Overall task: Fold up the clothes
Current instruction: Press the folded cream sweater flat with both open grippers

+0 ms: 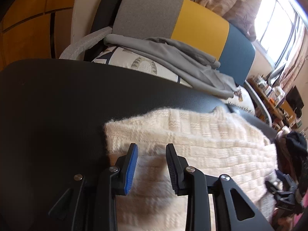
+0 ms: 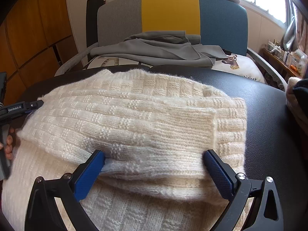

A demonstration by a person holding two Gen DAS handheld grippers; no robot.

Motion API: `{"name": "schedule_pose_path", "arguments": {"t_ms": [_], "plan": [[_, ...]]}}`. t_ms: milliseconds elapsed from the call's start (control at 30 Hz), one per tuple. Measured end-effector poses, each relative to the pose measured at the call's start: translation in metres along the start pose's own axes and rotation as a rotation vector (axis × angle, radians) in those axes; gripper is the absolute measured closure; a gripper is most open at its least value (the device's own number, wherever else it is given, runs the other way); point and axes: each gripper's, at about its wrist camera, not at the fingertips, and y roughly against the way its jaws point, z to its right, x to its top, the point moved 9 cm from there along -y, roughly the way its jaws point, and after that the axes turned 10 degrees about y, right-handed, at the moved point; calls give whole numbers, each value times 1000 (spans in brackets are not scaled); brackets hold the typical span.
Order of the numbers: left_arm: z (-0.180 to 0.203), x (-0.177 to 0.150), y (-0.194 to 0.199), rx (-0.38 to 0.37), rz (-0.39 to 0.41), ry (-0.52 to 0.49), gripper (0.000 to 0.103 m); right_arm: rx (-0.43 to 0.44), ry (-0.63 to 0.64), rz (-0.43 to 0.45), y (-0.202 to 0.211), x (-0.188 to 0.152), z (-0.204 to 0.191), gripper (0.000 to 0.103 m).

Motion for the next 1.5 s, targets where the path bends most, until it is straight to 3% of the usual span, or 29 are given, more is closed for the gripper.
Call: {"name": "schedule_pose_path", "arguments": {"t_ms": [67, 300, 400, 600, 633, 733, 833, 967, 1133, 1233, 1500], "plan": [[10, -4, 12, -38, -4, -13, 72, 0, 1, -1, 0, 0, 0, 0], [45, -36, 44, -56, -33, -189, 71, -1, 24, -21, 4, 7, -3, 0], [64, -30, 54, -99, -15, -235, 71, 18, 52, 18, 23, 27, -6, 0], [97, -4, 39, -134, -19, -216, 71, 58, 57, 84, 40, 83, -8, 0], [102, -1, 34, -149, -33, -216, 71, 84, 54, 82, 37, 90, -11, 0], [111, 9, 13, -149, -64, -212, 72, 275, -16, 73, 22, 105, -26, 0], [116, 14, -12, -117, -90, -223, 72, 310, -28, 48, 1, 115, -31, 0], [123, 12, -44, -72, -120, -258, 72, 229, -17, -27, -39, 118, -25, 0], [127, 3, -79, -26, -162, -323, 71, 253, -33, -81, -69, 113, -28, 0], [122, -2, -91, 0, -156, -331, 71, 155, -5, -143, -89, 103, -18, 0], [118, -5, -94, 21, -112, -340, 69, 50, 29, -175, -100, 93, -7, 0]]}}
